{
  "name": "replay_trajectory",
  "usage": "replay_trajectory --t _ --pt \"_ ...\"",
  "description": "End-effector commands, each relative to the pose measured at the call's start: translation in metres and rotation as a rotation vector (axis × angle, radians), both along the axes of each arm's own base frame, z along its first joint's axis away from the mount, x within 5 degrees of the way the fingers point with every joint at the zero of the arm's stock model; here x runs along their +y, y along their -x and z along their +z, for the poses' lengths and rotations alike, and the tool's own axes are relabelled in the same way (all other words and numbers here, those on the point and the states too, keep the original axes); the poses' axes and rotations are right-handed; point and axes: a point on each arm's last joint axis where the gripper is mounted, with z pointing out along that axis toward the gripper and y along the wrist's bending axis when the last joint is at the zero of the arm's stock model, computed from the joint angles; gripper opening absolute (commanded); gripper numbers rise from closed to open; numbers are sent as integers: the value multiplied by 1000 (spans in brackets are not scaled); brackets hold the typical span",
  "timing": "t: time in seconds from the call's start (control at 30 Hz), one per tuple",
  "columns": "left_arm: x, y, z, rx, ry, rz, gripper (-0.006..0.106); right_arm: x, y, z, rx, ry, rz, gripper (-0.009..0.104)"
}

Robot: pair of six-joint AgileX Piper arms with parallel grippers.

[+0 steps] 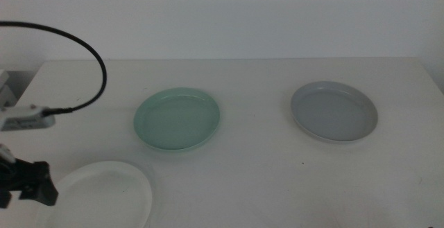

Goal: Stack the three bowls on top of each other.

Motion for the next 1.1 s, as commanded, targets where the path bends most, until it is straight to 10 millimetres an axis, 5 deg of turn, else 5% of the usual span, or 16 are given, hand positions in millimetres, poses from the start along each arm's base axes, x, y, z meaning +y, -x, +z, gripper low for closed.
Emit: replay_trajectory --t 0.0,0.37,0.53,0.73,0.9,1.07 --pt "2 -13 0 -42 16 22 105 -2 0 8 -89 12 -25 64" --pt "6 -28 -46 82 58 53 99 -2 0 8 -89 12 -25 64" --pt "5 -29 -51 102 70 61 64 -2 0 8 -89 12 -25 64" --pt "5 -28 -51 115 77 58 2 -2 0 8 -89 13 -25 64" --pt "4 -19 -44 179 75 52 0 -2 0 8 -89 12 -25 64" --pt "-7 -6 -13 164 147 76 0 -2 0 8 -89 12 -25 64"
